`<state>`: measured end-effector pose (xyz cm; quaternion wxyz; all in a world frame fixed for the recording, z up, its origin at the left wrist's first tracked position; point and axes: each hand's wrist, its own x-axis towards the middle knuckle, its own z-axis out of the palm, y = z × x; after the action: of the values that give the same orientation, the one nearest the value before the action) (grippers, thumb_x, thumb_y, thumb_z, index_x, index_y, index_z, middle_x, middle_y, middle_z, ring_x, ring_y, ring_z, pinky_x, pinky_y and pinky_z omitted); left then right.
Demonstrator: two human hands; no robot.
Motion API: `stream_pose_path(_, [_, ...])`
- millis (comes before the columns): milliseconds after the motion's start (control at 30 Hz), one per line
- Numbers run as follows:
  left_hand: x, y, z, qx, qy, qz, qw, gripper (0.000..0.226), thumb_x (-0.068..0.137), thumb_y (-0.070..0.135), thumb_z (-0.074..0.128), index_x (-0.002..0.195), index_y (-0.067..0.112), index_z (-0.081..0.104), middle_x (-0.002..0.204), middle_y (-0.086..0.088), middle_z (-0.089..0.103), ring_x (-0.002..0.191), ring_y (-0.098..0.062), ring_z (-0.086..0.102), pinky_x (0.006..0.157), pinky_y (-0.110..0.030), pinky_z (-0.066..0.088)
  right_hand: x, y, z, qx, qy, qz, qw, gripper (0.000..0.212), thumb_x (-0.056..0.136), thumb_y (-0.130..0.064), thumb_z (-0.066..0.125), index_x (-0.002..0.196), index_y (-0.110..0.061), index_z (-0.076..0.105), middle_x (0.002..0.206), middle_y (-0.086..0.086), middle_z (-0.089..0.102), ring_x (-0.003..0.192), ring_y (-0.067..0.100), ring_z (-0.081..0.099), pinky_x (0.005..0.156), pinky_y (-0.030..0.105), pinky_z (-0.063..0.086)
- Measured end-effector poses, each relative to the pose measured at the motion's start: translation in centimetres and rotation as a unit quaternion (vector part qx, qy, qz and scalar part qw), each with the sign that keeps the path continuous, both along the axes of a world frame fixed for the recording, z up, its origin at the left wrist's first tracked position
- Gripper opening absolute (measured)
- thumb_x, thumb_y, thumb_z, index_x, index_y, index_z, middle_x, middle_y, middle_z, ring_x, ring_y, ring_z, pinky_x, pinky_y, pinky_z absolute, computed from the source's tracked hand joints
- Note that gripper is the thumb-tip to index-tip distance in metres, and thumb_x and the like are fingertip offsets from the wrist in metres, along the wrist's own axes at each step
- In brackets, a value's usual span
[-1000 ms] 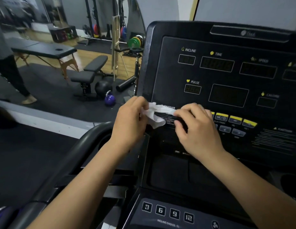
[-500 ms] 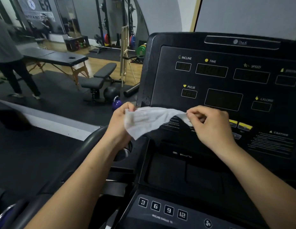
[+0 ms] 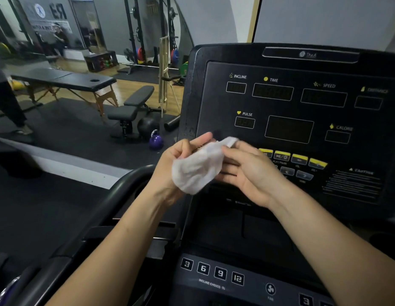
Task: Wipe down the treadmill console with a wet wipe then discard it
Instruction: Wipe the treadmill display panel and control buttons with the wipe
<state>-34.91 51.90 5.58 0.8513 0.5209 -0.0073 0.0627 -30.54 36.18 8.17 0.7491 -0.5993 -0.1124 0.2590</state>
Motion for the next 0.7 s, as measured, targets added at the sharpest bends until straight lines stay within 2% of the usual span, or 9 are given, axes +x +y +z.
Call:
stream_pose_path(67, [-0.7,0.3,-0.6,-0.003,-0.021,-0.018,1.0,0.062,0.099,-0.003,0.042,0.047,0.023,0.061,0.118,-0.004,0.071,0.106,-0.027,0.068,0.078,-0.033,0.058,0.4,-0.1,0.1,0.04,-0.031,-0.038,0.998,0.024,0.095,-0.003,0.056,0.119,-0.01,0.056,0.105,0.014,0.072,0.096,0.03,0.071,0.084,0.047,0.058])
stream_pose_path(167, [-1.0,1.3,-1.2,-0.022,-0.026,-0.067,0.997,0.045,0.082,-0.009,0.052,0.049,0.018,0.036,0.121,-0.017,0.067,0.103,-0.031,0.067,0.067,-0.027,0.054,0.5,-0.2,0.2,0.035,-0.052,-0.047,0.997,0.031,0.092,0.001,0.059,0.121,-0.009,0.056,0.1,0.016,0.071,0.096,0.028,0.07,0.081,0.042,0.059])
stream_pose_path(267, [-1.7,2.4,-1.8,-0.124,-0.009,-0.164,0.979,0.026,0.081,-0.006,0.048,0.064,0.011,0.038,0.109,-0.025,0.066,0.099,-0.036,0.065,0.079,-0.035,0.057,0.3,-0.3,0.3,0.037,-0.043,-0.013,0.998,0.027,0.091,0.002,0.059,0.117,-0.005,0.06,0.094,0.013,0.069,0.082,0.022,0.069,0.065,0.029,0.058])
stream_pose_path(333, [-1.7,3.1,-2.0,-0.232,0.026,-0.222,0.947,0.013,0.085,-0.002,0.051,0.095,0.001,0.059,0.13,-0.036,0.052,0.118,-0.049,0.054,0.092,-0.054,0.052,0.3,-0.4,0.6,0.052,-0.019,0.012,0.998,0.033,0.091,0.002,0.058,0.123,-0.008,0.059,0.092,0.008,0.067,0.072,0.015,0.066,0.05,0.021,0.051])
stream_pose_path(367, [-1.5,3.2,-2.1,-0.251,0.053,-0.228,0.939,0.027,0.091,0.007,0.052,0.116,-0.003,0.057,0.139,-0.036,0.045,0.124,-0.049,0.049,0.094,-0.057,0.05,0.3,-0.6,0.7,0.053,-0.01,0.027,0.998,0.04,0.091,0.002,0.059,0.128,-0.012,0.057,0.091,0.005,0.066,0.069,0.013,0.064,0.046,0.02,0.047])
stream_pose_path(433, [-1.2,2.6,-2.1,-0.19,0.078,-0.242,0.948,0.058,0.1,0.036,0.045,0.14,-0.006,0.043,0.147,-0.032,0.039,0.128,-0.043,0.046,0.097,-0.051,0.048,0.2,-0.6,0.8,0.018,-0.02,0.049,0.998,0.05,0.09,0.003,0.06,0.135,-0.018,0.053,0.091,0.005,0.065,0.063,0.011,0.059,0.041,0.018,0.039])
stream_pose_path(467, [-1.0,2.0,-1.9,-0.121,0.083,-0.226,0.963,0.065,0.099,0.044,0.045,0.142,-0.006,0.042,0.143,-0.03,0.044,0.124,-0.039,0.05,0.097,-0.046,0.048,0.1,-0.5,0.8,-0.015,-0.039,0.051,0.998,0.054,0.09,0.003,0.06,0.137,-0.02,0.051,0.091,0.007,0.065,0.06,0.01,0.057,0.039,0.018,0.036])
stream_pose_path(600, [-0.6,0.7,-0.5,0.041,0.061,-0.126,0.989,0.045,0.089,0.025,0.062,0.123,-0.004,0.061,0.113,-0.022,0.064,0.097,-0.03,0.064,0.087,-0.038,0.051,-0.5,-0.4,0.8,-0.077,-0.091,0.041,0.992,0.06,0.088,0.004,0.064,0.135,-0.031,0.05,0.09,0.005,0.068,0.05,0.006,0.051,0.037,0.017,0.028])
stream_pose_path(700, [-0.5,1.5,-0.4,0.015,0.037,-0.122,0.992,0.055,0.089,0.019,0.06,0.135,-0.009,0.047,0.123,-0.025,0.056,0.109,-0.036,0.056,0.095,-0.044,0.045,-0.5,-1.1,1.0,-0.062,-0.099,0.043,0.992,0.057,0.088,0.005,0.063,0.125,-0.037,0.052,0.075,-0.003,0.067,0.049,0.007,0.042,0.039,0.018,0.023])
